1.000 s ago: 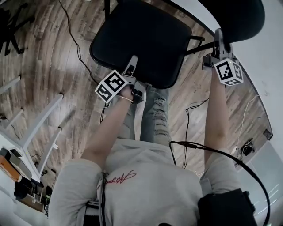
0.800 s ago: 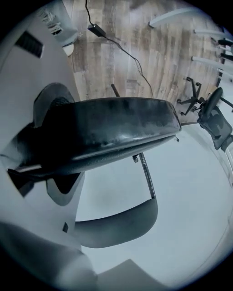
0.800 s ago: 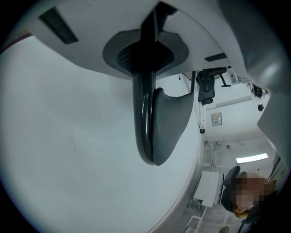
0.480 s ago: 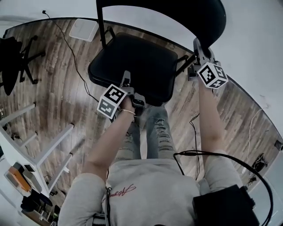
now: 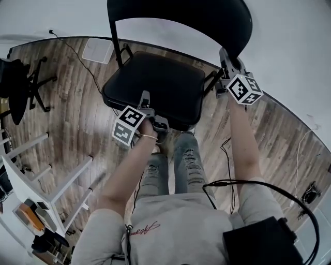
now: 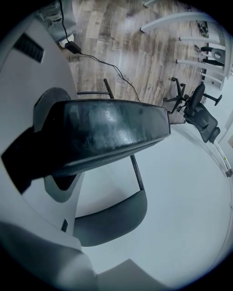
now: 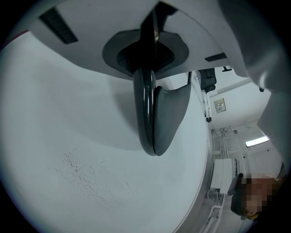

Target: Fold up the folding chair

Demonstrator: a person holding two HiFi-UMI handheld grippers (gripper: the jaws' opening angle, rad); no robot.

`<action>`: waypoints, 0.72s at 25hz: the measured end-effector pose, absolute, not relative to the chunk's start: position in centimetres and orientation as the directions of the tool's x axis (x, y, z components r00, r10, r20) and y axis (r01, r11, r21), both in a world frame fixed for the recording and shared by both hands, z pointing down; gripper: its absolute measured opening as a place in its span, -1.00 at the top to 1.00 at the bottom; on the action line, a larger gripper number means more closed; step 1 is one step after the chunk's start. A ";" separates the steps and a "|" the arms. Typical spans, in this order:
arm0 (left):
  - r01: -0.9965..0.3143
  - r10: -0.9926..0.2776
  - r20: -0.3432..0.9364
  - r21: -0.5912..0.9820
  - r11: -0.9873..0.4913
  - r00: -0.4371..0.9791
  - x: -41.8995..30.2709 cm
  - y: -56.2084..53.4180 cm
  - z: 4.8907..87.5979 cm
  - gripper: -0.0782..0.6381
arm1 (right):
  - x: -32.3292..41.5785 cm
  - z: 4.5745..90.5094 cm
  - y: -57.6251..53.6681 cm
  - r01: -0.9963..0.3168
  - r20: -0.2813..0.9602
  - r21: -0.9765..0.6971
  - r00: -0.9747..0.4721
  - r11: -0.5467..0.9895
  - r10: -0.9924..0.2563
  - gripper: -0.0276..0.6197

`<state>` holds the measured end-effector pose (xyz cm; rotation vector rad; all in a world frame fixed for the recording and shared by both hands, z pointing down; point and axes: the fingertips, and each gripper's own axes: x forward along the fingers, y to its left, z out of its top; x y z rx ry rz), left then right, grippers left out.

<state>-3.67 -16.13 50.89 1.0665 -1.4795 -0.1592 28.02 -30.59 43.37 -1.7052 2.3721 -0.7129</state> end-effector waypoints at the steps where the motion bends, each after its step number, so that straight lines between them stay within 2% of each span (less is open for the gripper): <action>1: -0.506 -0.674 0.719 0.650 0.567 0.170 -3.7 -16.1 50.8 0.06 | 28.0 43.3 -30.6 -0.862 0.166 -0.446 -0.345 0.242 -0.924 0.83; 3: -0.494 -0.686 0.706 0.666 0.559 0.176 -3.6 -16.7 50.2 0.08 | 28.0 43.1 -30.7 -0.878 0.181 -0.427 -0.319 0.218 -0.930 0.84; 8: -0.437 -0.764 0.611 0.757 0.486 0.207 -1.1 -22.9 46.0 0.31 | 28.7 41.5 -32.2 -0.933 0.243 -0.318 -0.250 0.166 -0.937 0.84; 14: -0.486 -0.660 0.732 0.644 0.591 0.168 2.2 -29.1 44.4 0.32 | 28.8 41.1 -33.7 -0.959 0.390 -0.210 -0.262 0.192 -0.883 0.84; 18: -0.510 -0.570 0.808 0.556 0.656 0.148 4.1 -33.3 44.5 0.32 | 29.0 40.7 -34.5 -0.963 0.418 -0.190 -0.257 0.193 -0.871 0.84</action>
